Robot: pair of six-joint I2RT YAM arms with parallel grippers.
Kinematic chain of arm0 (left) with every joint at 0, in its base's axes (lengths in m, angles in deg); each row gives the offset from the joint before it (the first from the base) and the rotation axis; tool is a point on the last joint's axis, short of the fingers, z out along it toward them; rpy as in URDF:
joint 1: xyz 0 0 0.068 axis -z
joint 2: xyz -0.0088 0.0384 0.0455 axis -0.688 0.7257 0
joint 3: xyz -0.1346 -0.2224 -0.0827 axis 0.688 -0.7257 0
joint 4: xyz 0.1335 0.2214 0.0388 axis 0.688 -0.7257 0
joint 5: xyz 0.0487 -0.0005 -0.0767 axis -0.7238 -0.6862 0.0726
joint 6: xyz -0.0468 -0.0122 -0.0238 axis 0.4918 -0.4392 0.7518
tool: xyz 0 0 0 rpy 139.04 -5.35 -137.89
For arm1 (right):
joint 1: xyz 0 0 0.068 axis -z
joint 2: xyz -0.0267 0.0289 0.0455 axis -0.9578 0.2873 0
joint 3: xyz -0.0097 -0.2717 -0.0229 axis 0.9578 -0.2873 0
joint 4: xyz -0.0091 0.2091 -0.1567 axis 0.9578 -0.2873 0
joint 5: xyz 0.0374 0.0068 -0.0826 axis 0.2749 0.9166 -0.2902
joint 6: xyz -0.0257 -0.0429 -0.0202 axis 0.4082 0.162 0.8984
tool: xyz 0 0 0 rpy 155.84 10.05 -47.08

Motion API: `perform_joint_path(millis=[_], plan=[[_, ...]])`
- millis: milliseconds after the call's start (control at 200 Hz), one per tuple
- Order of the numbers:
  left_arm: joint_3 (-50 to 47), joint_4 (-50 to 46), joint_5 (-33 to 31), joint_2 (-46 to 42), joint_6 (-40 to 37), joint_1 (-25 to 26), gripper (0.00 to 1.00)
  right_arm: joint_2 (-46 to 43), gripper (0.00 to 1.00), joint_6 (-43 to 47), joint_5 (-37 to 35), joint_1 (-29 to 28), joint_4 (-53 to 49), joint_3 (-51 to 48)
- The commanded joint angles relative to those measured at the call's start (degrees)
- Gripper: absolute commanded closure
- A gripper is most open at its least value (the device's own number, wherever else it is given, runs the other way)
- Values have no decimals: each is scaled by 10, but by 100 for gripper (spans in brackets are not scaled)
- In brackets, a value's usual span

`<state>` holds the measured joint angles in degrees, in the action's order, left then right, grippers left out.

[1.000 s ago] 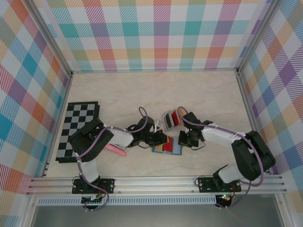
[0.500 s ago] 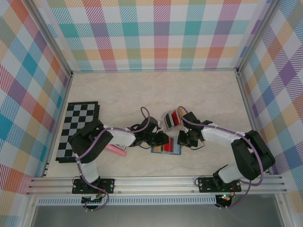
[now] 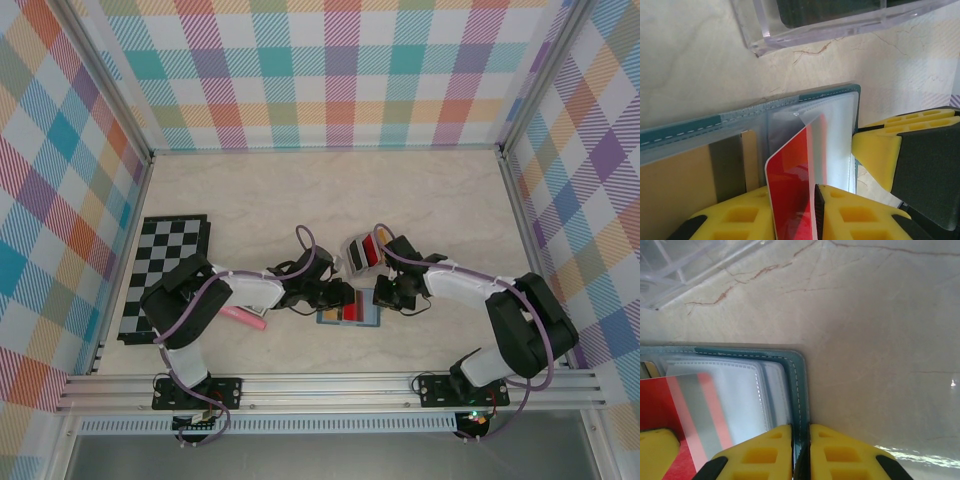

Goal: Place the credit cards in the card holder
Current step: Insert the credit card into the card slot.

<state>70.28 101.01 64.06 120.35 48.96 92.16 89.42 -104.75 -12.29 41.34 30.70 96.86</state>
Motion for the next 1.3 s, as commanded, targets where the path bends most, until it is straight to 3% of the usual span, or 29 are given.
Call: perform_joint_path(millis=[0,215,670,905,1295], plan=[[4,-40,-8,-3,-12,6,78,33,87,-9,-2,-5,6,-15],[15,-15,9,19,-2,7,81,33,87,-9,0,-5,7,-14],[57,-17,22,51,1,22,66,30,87,-16,-8,-5,4,-14],[61,-97,-19,24,-17,22,58,29,87,-21,-27,-5,-18,-6],[102,-147,-43,45,-15,42,57,9,88,-40,17,-5,15,-17]])
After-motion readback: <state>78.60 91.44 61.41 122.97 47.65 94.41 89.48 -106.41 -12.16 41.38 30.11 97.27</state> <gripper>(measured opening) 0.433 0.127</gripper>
